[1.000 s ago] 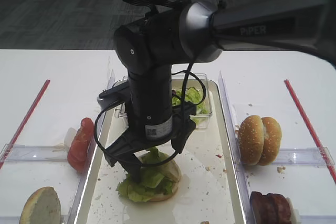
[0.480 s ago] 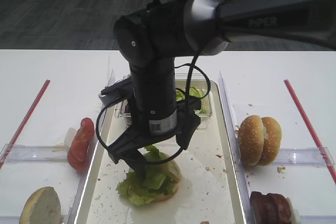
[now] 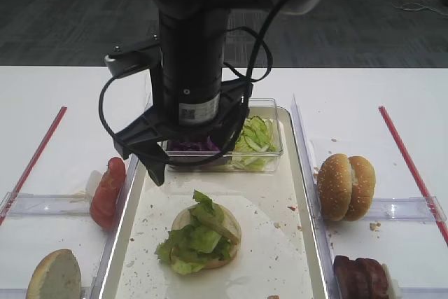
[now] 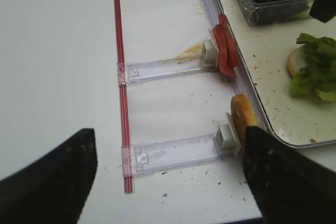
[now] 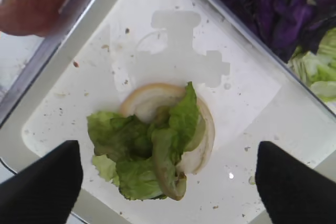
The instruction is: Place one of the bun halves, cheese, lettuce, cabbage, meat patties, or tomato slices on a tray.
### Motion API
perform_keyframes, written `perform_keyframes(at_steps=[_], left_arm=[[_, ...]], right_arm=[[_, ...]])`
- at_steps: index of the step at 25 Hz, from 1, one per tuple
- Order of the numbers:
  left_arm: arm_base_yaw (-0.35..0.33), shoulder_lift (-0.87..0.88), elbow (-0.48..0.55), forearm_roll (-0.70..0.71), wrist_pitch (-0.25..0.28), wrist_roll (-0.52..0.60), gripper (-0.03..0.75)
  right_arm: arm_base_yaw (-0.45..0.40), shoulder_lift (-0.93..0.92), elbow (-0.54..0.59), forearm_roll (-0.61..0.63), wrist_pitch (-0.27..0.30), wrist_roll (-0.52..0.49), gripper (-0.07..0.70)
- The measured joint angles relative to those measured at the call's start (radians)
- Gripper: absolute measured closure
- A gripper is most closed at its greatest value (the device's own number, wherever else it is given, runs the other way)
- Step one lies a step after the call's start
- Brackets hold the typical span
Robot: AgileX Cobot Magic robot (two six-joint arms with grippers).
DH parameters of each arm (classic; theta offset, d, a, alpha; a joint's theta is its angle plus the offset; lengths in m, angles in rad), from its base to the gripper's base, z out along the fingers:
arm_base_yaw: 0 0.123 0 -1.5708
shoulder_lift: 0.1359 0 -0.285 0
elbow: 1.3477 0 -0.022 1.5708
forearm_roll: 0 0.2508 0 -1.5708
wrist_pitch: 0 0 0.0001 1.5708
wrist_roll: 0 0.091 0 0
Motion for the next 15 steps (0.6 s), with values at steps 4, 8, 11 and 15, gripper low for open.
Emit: perform_keyframes(at_steps=[4,8,11,15], left_arm=[[0.000,0.000,0.000,0.000,0.000,0.000,0.154],[0.000,0.000,0.000,0.000,0.000,0.000,0.154],[0.000,0.000,0.000,0.000,0.000,0.000,0.154],[0.000,0.000,0.000,0.000,0.000,0.000,0.154]], right_arm=[[0.000,-0.018,-0.030,0.006,0.000,-0.008,-0.058],[0.000,-0.031,-0.032,0.006,0.009,-0.021,-0.058],[0.000,-0.034,-0.034,0.006,0.010,-0.057,-0.062],[0.000,-0.036,-0.034,0.006,0.011,-0.072,-0.062]])
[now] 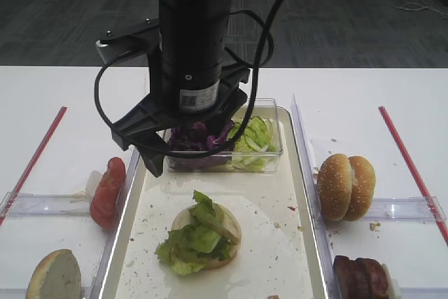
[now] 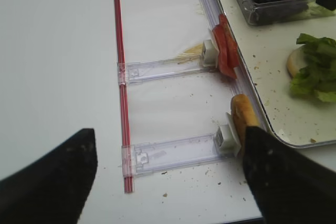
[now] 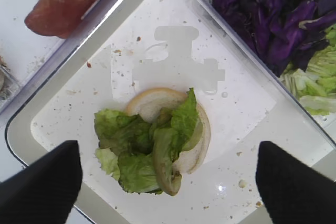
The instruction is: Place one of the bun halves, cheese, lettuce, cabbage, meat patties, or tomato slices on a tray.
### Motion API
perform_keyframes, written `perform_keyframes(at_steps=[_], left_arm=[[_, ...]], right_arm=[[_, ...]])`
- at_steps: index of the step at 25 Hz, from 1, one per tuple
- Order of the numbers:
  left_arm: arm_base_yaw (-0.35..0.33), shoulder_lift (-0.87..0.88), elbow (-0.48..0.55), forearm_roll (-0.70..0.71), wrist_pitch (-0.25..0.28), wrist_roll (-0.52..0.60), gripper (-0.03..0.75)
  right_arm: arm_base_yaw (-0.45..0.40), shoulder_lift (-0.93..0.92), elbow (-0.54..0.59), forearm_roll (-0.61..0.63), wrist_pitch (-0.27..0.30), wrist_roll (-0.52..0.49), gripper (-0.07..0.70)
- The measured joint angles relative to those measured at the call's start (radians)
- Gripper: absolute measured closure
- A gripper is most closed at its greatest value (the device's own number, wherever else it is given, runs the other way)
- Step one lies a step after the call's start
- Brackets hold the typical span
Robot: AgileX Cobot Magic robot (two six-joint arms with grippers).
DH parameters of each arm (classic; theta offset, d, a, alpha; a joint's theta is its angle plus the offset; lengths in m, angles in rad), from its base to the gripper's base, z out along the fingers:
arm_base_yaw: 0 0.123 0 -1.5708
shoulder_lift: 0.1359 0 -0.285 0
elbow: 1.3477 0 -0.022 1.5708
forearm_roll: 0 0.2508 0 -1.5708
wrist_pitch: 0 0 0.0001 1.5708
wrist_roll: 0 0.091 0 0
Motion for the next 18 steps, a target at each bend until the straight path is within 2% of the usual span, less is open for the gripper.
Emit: perform_keyframes(at_steps=[4,8,18], left_arm=[[0.000,0.000,0.000,0.000,0.000,0.000,0.154],[0.000,0.000,0.000,0.000,0.000,0.000,0.154],[0.000,0.000,0.000,0.000,0.000,0.000,0.154]], right_arm=[[0.000,0.000,0.000,-0.011,0.000,-0.026,-0.062],[-0.005,0.000,0.000,-0.084,0.002,-0.037,-0.062],[-0.192,0.000,0.000,-0.093,0.002,-0.037,-0.062]])
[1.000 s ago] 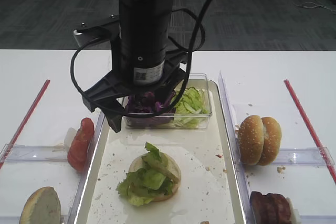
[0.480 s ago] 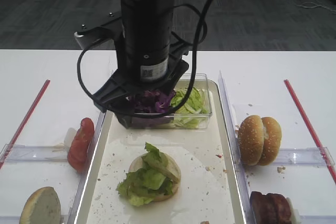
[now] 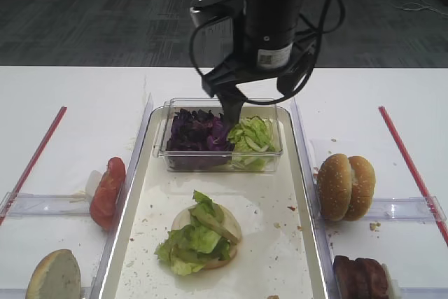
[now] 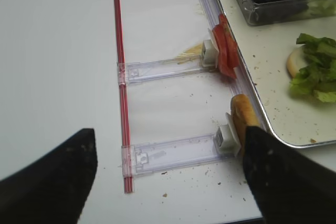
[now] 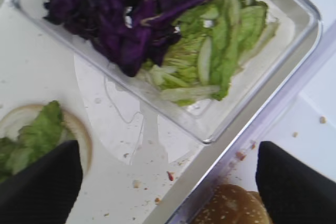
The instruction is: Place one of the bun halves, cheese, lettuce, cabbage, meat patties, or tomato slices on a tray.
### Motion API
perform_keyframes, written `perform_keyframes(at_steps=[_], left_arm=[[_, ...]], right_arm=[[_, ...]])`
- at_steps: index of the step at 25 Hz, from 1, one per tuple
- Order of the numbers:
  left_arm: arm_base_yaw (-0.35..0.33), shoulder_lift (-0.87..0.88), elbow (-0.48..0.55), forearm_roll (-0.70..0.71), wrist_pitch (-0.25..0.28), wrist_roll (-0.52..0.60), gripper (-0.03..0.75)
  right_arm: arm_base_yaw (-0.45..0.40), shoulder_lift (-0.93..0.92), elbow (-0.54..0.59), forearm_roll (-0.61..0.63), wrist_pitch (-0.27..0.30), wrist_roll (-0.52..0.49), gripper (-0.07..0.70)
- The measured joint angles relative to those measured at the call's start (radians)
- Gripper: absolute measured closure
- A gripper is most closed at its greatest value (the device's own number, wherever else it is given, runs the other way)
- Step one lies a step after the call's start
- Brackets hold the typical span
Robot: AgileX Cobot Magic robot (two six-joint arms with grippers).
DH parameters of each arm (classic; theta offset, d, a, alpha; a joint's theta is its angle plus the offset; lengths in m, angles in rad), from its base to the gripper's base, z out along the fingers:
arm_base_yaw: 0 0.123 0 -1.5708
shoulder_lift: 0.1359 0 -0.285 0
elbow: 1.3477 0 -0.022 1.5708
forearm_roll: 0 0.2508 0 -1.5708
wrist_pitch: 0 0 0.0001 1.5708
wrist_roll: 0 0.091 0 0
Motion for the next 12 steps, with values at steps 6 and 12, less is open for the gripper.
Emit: perform_keyframes(at_steps=[6,12], left_arm=[[0.000,0.000,0.000,0.000,0.000,0.000,0.154],[0.000,0.000,0.000,0.000,0.000,0.000,0.154]], right_arm=[[-0.149,0.000,0.000,0.000,0.000,0.000,-0.062],[-0.295,0.000,0.000,0.000,0.000,0.000,-0.062]])
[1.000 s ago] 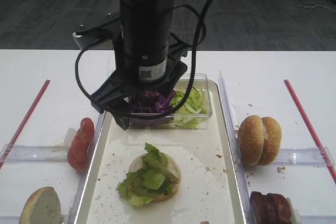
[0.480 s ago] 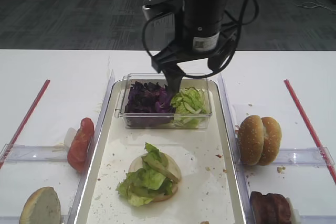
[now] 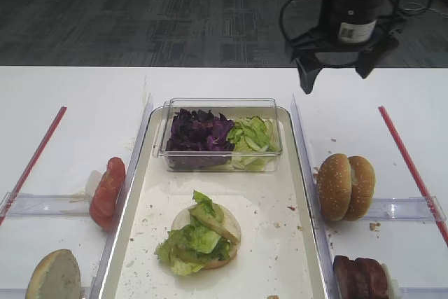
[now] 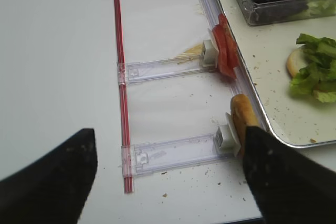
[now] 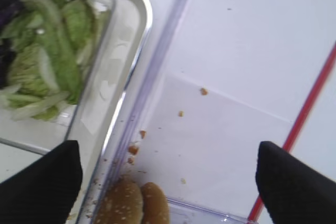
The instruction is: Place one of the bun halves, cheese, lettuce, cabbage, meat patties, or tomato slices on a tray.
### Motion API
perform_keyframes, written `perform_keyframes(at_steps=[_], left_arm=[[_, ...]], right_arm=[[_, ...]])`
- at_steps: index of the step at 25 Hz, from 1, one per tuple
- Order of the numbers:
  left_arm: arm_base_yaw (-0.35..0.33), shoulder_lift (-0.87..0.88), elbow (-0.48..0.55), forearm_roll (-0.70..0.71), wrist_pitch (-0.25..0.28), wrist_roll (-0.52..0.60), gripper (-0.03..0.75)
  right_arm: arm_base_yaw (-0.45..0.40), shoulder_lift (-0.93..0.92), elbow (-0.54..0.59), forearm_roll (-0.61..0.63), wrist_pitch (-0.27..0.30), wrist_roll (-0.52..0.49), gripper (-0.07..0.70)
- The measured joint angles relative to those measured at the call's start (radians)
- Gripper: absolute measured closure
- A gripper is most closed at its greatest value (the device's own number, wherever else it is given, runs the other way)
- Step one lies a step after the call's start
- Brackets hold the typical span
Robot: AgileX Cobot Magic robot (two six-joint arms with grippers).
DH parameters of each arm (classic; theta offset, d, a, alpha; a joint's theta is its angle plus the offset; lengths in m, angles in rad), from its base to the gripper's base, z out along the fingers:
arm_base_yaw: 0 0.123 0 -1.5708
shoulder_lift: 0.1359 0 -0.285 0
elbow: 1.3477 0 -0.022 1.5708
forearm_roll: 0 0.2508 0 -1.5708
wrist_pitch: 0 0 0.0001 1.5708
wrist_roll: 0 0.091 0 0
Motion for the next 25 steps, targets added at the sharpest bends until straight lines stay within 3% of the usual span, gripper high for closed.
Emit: perform_keyframes(at_steps=[9,20,25], left_arm=[[0.000,0.000,0.000,0.000,0.000,0.000,0.154],[0.000,0.000,0.000,0.000,0.000,0.000,0.154],[0.000,0.000,0.000,0.000,0.000,0.000,0.154]], right_arm=[[-0.163,0.000,0.000,-0.009,0.000,0.002,-0.062],[-0.282,0.000,0.000,-0.032,0.002,-0.009,-0.062],[-0.299,0.000,0.000,-0.032,0.002,-0.032,-0.062]])
